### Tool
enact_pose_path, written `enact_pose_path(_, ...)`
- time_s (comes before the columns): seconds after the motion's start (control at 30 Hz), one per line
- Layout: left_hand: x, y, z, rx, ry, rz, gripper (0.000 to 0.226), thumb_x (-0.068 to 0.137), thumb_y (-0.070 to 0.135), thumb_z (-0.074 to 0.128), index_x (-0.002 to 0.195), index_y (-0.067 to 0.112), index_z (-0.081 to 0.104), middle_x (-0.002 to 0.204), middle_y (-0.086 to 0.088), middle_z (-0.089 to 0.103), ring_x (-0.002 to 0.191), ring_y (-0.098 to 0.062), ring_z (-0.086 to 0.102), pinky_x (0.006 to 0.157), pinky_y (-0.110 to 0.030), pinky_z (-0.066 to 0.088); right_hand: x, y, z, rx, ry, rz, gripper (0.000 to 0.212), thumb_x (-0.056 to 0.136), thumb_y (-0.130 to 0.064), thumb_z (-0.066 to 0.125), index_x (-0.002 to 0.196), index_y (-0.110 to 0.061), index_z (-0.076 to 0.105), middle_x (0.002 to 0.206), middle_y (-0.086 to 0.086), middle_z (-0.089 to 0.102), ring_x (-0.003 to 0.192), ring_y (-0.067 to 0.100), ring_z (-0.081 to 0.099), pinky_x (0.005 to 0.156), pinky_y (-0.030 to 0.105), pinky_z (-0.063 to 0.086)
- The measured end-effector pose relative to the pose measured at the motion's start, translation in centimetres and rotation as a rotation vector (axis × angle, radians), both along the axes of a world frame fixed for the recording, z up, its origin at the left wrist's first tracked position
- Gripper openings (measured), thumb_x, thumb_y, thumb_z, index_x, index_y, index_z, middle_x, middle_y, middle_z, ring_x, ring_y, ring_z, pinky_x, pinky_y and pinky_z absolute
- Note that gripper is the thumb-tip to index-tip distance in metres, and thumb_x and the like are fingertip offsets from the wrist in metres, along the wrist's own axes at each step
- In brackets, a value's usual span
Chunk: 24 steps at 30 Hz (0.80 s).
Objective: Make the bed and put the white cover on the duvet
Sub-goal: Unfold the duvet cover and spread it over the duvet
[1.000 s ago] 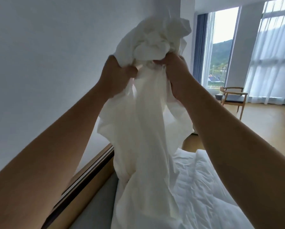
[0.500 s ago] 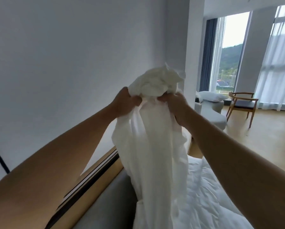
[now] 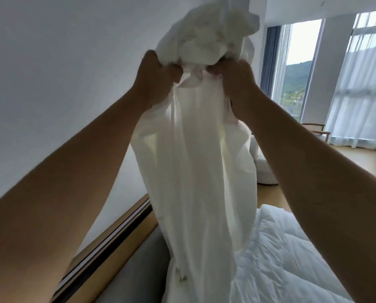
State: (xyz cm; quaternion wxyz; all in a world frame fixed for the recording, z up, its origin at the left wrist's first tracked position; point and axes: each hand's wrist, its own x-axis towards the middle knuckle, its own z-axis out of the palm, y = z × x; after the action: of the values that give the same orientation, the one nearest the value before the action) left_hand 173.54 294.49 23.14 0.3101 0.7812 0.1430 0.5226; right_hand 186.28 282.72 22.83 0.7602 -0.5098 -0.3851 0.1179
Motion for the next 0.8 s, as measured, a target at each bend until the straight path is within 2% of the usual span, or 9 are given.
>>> enact_pose_path(0.07, -0.2, -0.1, -6.0, -0.045, 0.148, -0.085, 0.013, 0.058, 0.015, 0.059, 0.070, 0.015, 0.062, 0.062, 0.006, 0.056, 0.051, 0.000, 0.046, 0.055, -0.024, 0.037, 0.2, -0.9, -4.5, -0.193, -0.033, 0.003, 0.024, 0.081, 0.002, 0.064, 0.066, -0.017, 0.064, 0.059, -0.002, 0.059, 0.058, 0.019, 0.054, 0.060, 0.028, 0.043)
enact_pose_path(0.13, -0.9, -0.3, -11.3, -0.085, 0.376, -0.040, 0.018, 0.052, 0.022, 0.060, 0.065, 0.010, 0.061, 0.058, 0.003, 0.055, 0.052, -0.011, 0.045, 0.057, -0.029, 0.036, -0.4, -2.9, -10.3, -0.384, -0.025, 0.040, 0.023, 0.081, 0.004, 0.065, 0.071, -0.017, 0.066, 0.063, 0.001, 0.062, 0.058, 0.019, 0.058, 0.061, 0.029, 0.047)
enact_pose_path(0.23, -0.5, -1.2, -12.2, -0.186, 0.369, -0.092, 0.034, 0.052, 0.021, 0.059, 0.072, -0.006, 0.059, 0.064, -0.008, 0.051, 0.058, -0.019, 0.045, 0.059, -0.032, 0.035, -0.2, -4.1, -13.0, -0.324, 0.036, 0.039, 0.025, 0.079, 0.008, 0.065, 0.074, -0.016, 0.067, 0.057, -0.005, 0.065, 0.052, 0.011, 0.062, 0.056, 0.025, 0.054)
enact_pose_path(0.33, -0.9, -2.9, -11.8, -0.381, 0.412, -0.296, 0.031, 0.059, 0.017, 0.062, 0.087, 0.006, 0.067, 0.075, -0.009, 0.061, 0.067, -0.024, 0.058, 0.063, -0.034, 0.048, 0.3, -4.4, -11.9, -0.270, 0.070, 0.004, 0.024, 0.076, 0.007, 0.067, 0.072, -0.016, 0.066, 0.057, -0.005, 0.064, 0.056, 0.014, 0.062, 0.059, 0.029, 0.055)
enact_pose_path(0.43, -2.3, -4.1, -14.1, -0.599, 0.733, -0.533, 0.048, 0.071, 0.013, 0.073, 0.118, 0.011, 0.068, 0.108, -0.012, 0.074, 0.095, -0.032, 0.071, 0.085, -0.044, 0.060, 0.5, -5.5, -13.7, -0.342, 0.070, 0.021, 0.021, 0.077, 0.007, 0.063, 0.071, -0.013, 0.065, 0.056, -0.003, 0.063, 0.052, 0.012, 0.061, 0.053, 0.024, 0.052)
enact_pose_path(0.5, -2.9, -5.1, -16.2, -0.703, 0.917, -0.579, 0.045, 0.074, -0.003, 0.074, 0.115, 0.012, 0.068, 0.104, -0.009, 0.077, 0.093, -0.027, 0.075, 0.077, -0.039, 0.063, 0.2, -5.8, -15.8, -0.389, 0.053, 0.030, 0.026, 0.081, 0.006, 0.056, 0.066, -0.013, 0.063, 0.051, -0.006, 0.059, 0.047, 0.007, 0.056, 0.051, 0.020, 0.047)
enact_pose_path(0.6, -3.6, -6.7, -20.3, -0.813, 0.983, -0.606, 0.048, 0.069, -0.021, 0.068, 0.106, 0.011, 0.069, 0.095, -0.005, 0.079, 0.087, -0.024, 0.075, 0.068, -0.033, 0.063, -0.1, -5.8, -18.7, -0.432, 0.052, 0.024, 0.031, 0.091, -0.001, 0.050, 0.065, -0.015, 0.061, 0.050, -0.008, 0.058, 0.048, 0.006, 0.055, 0.055, 0.023, 0.048)
enact_pose_path(0.73, -4.3, -7.0, -24.9, -0.937, 0.863, -0.606, 0.081, 0.041, -0.008, 0.075, 0.119, 0.010, 0.065, 0.102, -0.008, 0.077, 0.096, -0.029, 0.073, 0.070, -0.038, 0.062, 0.3, -7.0, -21.8, -0.530, 0.093, 0.064, 0.009, 0.088, -0.016, 0.058, 0.085, -0.011, 0.065, 0.075, 0.002, 0.068, 0.072, 0.017, 0.065, 0.072, 0.032, 0.056)
enact_pose_path(0.8, -4.6, -6.6, -25.9, -0.951, 0.749, -0.581, 0.064, 0.040, -0.001, 0.070, 0.103, 0.009, 0.071, 0.087, -0.007, 0.077, 0.081, -0.025, 0.074, 0.062, -0.035, 0.060, 0.3, -8.3, -23.0, -0.601, 0.143, 0.129, 0.014, 0.080, -0.020, 0.067, 0.092, -0.015, 0.070, 0.087, 0.005, 0.075, 0.081, 0.021, 0.072, 0.076, 0.034, 0.060)
